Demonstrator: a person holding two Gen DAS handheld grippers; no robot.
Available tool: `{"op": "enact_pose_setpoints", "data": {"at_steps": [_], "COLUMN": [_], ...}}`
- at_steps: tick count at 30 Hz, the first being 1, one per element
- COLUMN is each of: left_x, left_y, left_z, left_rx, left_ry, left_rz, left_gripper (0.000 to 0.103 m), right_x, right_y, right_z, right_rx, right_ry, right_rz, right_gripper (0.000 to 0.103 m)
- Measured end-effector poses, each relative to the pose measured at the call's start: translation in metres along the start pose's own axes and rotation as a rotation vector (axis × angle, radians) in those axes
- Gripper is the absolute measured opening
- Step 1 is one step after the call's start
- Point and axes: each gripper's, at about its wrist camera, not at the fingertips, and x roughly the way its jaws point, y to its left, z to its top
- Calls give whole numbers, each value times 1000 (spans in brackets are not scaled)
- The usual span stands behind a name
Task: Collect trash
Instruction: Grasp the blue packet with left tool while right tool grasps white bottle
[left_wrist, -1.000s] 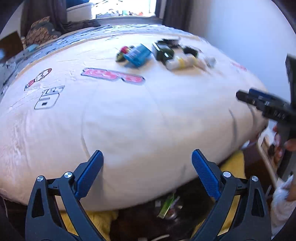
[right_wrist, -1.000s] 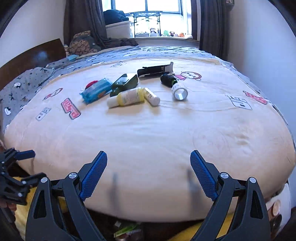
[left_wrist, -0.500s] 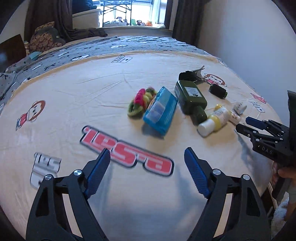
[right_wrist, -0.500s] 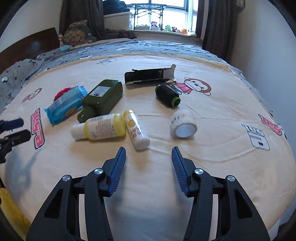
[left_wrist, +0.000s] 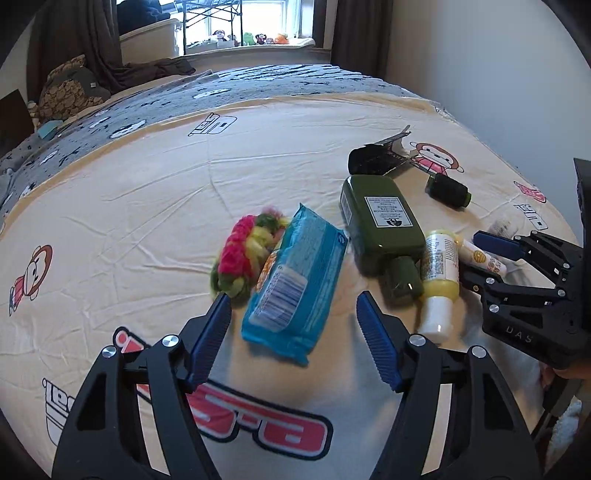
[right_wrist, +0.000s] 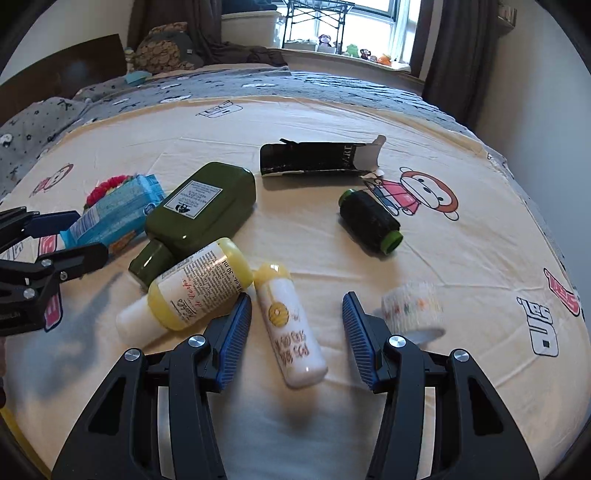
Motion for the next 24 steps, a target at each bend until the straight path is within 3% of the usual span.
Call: {"op": "enact_pose_setpoints", "data": {"at_steps": [1,3,4,5,12,24], "left_x": [3,7,9,11,0,-70], "left_y": [-1,-4,-5,-5,-4,-13], "left_z": [1,1,1,1,-8,-57], "left_rx": [5,16,22,24,16,36], "left_ry": [5,15,22,31,33,-28], "left_rz": [5,17,19,20,22,-11], "left_gripper": [66,62,58,48,43,39], "right_x": [1,2,2,1,-11,-64], "right_y": [0,1,3,4,4,0], "right_z": [1,2,2,2,-8,-51], "right_rx": [2,-1,-8,-14,-7,11], "right_ry": [2,2,-1,-4,-8,-40], "right_rz": [0,5,6,-4,1,38], "right_gripper": [51,39,24,22,21,22]}}
